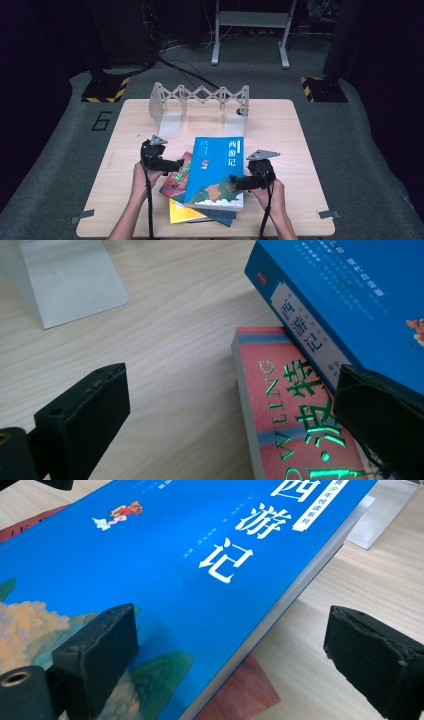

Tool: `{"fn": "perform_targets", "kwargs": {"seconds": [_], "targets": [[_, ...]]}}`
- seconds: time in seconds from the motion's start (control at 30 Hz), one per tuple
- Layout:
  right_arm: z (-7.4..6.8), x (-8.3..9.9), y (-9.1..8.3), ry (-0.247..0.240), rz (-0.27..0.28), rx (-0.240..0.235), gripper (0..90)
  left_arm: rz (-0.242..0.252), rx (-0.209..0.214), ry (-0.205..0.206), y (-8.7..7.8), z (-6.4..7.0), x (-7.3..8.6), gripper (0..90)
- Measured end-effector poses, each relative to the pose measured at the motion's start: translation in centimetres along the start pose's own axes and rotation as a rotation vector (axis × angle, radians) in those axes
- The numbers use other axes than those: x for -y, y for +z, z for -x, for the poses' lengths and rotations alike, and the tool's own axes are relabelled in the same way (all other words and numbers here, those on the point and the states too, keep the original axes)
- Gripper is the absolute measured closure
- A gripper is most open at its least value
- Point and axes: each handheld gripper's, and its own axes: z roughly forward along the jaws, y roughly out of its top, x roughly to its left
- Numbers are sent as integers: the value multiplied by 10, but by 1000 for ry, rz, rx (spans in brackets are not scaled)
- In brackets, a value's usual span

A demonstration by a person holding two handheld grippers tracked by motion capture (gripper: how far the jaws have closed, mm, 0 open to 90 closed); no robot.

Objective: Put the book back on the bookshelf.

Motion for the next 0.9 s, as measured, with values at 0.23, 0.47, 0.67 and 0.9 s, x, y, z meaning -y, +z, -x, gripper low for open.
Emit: {"fn": "perform_targets", "kwargs": {"seconds": [0.23,0.47,0.67,0.9], "targets": [[2,-3,5,6,4,-6,56,-11,40,31,11,5,-15,0],[3,-4,6,3,0,-5,41,-29,64,41,26,13,-28,0],[4,-5,9,22,-20,-18,0,-46,82,60,35,18,-39,0],[3,-4,9,36,-20,-26,0,-52,114,50,49,20,-44,1]]}}
